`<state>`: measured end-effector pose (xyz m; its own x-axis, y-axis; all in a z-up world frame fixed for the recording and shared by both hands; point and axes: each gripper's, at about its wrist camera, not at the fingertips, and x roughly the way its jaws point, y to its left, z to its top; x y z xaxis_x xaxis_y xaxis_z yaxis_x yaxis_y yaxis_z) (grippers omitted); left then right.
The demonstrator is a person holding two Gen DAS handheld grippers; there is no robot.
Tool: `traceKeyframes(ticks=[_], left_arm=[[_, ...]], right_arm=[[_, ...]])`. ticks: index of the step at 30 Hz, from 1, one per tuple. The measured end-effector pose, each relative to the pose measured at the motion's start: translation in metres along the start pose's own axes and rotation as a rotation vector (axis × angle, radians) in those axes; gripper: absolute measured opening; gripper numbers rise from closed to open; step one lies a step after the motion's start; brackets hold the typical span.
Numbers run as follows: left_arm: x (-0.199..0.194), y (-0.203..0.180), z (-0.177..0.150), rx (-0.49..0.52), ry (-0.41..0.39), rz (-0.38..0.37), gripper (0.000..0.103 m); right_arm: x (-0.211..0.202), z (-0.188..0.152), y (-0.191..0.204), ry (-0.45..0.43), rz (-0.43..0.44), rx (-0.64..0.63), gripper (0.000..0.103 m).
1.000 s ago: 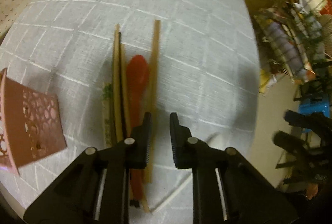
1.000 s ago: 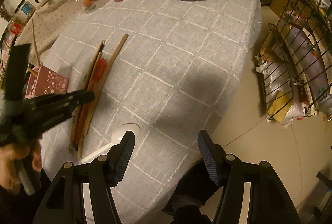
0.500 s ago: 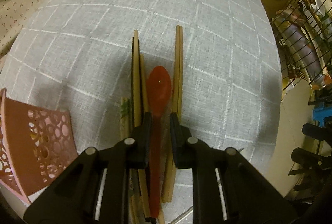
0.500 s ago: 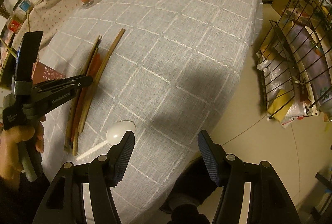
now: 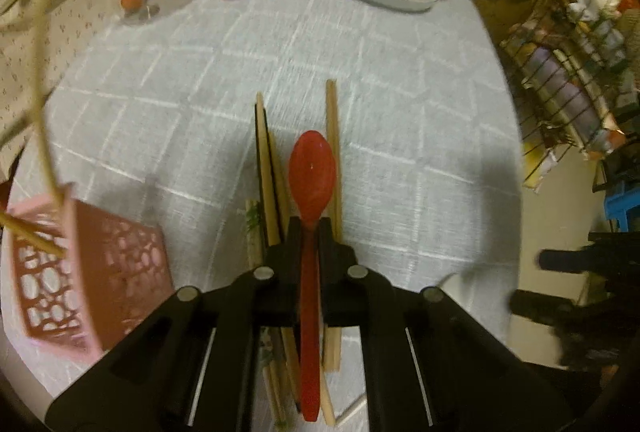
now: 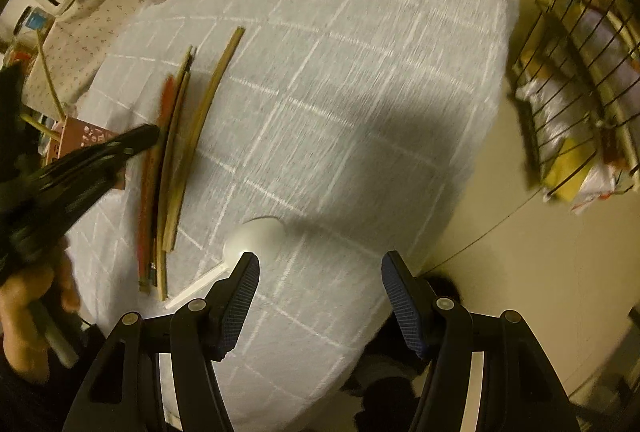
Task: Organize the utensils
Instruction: 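Grasp the white plastic spoon with the right gripper while the left holds the red spoon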
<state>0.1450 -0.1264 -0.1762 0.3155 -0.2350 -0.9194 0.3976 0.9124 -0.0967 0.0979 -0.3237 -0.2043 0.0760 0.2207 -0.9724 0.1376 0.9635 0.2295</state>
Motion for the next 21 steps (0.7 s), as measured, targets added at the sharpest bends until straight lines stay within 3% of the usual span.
traceKeyframes(ticks=[5,17,19,21], left_arm=[[-0.035,0.005,-0.008,-0.001,-0.065,-0.039,0.008],[-0.096,0.028,-0.030,-0.008,-0.187,-0.101,0.008],[-0.104,0.031,-0.031,-0.011,-0.202,-0.110,0.008],[-0.111,0.035,-0.032,-0.013,-0.219,-0.117,0.008]], right_arm=[[0.020,0.001,0.012,0.061,0.069,0.069,0.065],[0.050,0.005,0.044,0.099,0.048,0.142,0.056],[0.051,0.010,0.049,0.087,0.016,0.131,0.051],[0.051,0.012,0.057,0.068,-0.031,0.113,0.039]])
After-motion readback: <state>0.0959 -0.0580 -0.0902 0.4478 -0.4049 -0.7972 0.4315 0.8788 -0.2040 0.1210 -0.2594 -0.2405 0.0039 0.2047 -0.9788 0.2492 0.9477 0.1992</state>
